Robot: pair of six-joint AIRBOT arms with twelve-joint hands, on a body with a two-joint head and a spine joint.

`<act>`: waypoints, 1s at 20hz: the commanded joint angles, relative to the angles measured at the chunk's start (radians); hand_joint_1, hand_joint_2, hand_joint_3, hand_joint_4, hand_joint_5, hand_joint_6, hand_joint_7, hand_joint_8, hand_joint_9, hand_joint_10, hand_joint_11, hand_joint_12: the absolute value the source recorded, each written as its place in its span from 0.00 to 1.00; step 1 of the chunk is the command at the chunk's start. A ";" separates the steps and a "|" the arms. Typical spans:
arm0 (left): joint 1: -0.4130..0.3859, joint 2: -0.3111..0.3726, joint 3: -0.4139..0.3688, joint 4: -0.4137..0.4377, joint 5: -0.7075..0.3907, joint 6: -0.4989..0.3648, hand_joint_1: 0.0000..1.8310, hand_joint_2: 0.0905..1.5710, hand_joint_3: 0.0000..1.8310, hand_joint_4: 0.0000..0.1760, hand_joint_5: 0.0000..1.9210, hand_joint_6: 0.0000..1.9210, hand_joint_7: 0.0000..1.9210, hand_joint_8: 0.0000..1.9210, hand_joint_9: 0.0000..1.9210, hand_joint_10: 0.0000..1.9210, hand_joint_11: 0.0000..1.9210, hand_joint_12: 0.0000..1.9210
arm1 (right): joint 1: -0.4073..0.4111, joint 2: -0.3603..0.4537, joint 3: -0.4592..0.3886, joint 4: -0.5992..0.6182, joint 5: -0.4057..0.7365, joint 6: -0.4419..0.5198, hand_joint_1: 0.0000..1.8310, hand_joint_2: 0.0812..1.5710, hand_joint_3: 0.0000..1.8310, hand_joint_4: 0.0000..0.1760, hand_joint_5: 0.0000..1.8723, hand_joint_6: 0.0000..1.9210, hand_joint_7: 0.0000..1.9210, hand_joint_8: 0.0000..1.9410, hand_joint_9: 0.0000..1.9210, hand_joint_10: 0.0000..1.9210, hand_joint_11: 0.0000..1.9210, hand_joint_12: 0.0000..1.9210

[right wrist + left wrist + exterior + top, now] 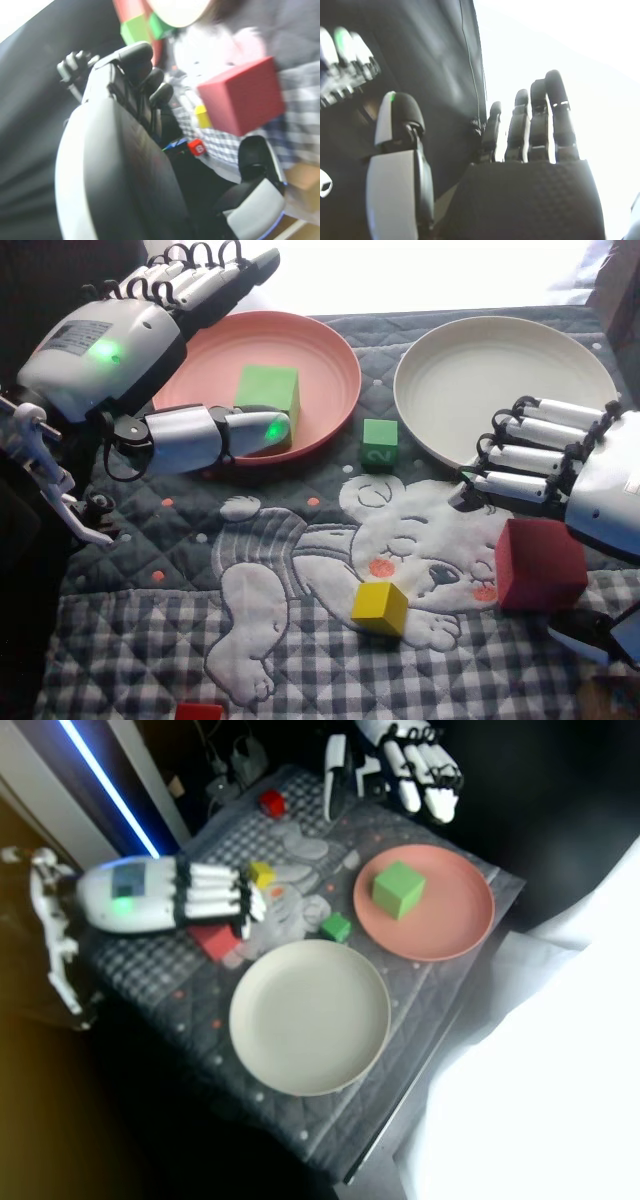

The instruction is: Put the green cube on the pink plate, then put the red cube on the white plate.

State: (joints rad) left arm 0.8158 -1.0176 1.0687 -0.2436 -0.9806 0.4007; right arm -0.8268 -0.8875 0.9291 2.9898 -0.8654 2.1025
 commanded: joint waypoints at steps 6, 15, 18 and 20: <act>0.005 0.008 -0.012 0.014 -0.154 -0.003 0.26 0.69 0.00 0.23 0.04 0.00 0.14 0.03 0.00 0.51 0.00 0.78 | 0.013 -0.024 0.028 0.019 -0.069 0.030 0.52 0.36 0.34 0.00 0.24 0.31 0.21 0.26 0.11 0.47 0.00 0.86; 0.016 0.009 -0.018 0.010 -0.176 -0.003 0.26 0.69 0.00 0.39 0.05 0.00 0.09 0.00 0.00 0.32 0.00 0.71 | 0.035 -0.037 0.038 0.019 -0.057 0.031 0.74 0.73 0.01 0.00 0.46 0.56 0.42 0.69 0.41 0.76 0.39 0.93; 0.026 0.012 -0.018 -0.001 -0.184 -0.003 0.25 0.70 0.00 0.44 0.04 0.00 0.07 0.00 0.00 0.29 0.00 0.79 | 0.068 -0.027 0.032 0.019 -0.062 0.031 0.74 0.75 0.01 0.00 0.44 0.56 0.41 0.73 0.39 0.80 0.40 0.96; 0.027 0.012 -0.018 -0.003 -0.187 -0.003 0.24 0.70 0.00 0.45 0.04 0.00 0.08 0.01 0.00 0.31 0.00 0.76 | 0.079 -0.019 0.030 0.019 -0.093 0.031 0.74 0.75 0.00 0.00 0.44 0.56 0.41 0.72 0.39 0.80 0.41 0.96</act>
State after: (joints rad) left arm 0.8478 -1.0111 1.0500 -0.2600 -1.0428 0.4007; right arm -0.7563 -0.9115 0.9615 2.9883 -0.8371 2.1361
